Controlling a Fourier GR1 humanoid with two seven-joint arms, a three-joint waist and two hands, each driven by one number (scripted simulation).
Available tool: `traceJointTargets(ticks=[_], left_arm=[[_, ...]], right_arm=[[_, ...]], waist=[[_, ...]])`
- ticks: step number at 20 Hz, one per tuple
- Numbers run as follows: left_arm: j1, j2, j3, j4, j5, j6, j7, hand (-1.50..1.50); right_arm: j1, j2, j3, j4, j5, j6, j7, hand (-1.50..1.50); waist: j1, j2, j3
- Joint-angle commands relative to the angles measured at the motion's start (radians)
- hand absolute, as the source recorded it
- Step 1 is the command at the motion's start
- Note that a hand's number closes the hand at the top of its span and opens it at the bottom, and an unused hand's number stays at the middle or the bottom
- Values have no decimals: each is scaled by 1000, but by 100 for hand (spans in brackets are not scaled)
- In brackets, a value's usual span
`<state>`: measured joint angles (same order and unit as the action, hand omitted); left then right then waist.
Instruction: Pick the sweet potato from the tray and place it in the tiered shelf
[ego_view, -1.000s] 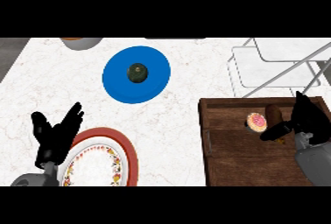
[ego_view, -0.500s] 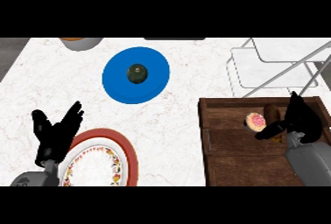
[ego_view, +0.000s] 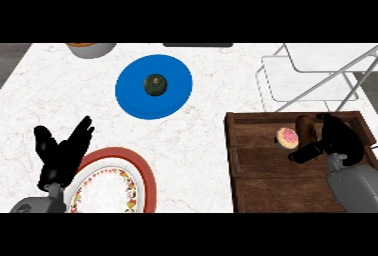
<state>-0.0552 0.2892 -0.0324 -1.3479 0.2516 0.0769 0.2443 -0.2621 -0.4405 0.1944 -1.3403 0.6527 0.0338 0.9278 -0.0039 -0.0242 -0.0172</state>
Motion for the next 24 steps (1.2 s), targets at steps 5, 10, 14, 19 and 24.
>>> traceJointTargets(ticks=[5,10,14,19,24], left_arm=[[9,-22,-15,-11,-10,6,34,0],[-20,-20,-12,3,-15,12,47,0],[25,-27,-13,-13,-9,4,50,0],[15,-6,29,15,-4,-6,25,0],[28,-31,12,27,-31,-4,-5,0]], right_arm=[[13,80,106,-78,-26,11,-215,150],[26,76,245,-210,-122,156,-485,150],[5,38,148,-423,-199,171,-491,150],[52,-3,70,-746,-179,146,-369,150],[-33,-19,-101,-901,-267,212,-161,150]], waist=[[11,23,18],[9,23,19],[-6,18,17],[-20,17,16],[-6,21,16]])
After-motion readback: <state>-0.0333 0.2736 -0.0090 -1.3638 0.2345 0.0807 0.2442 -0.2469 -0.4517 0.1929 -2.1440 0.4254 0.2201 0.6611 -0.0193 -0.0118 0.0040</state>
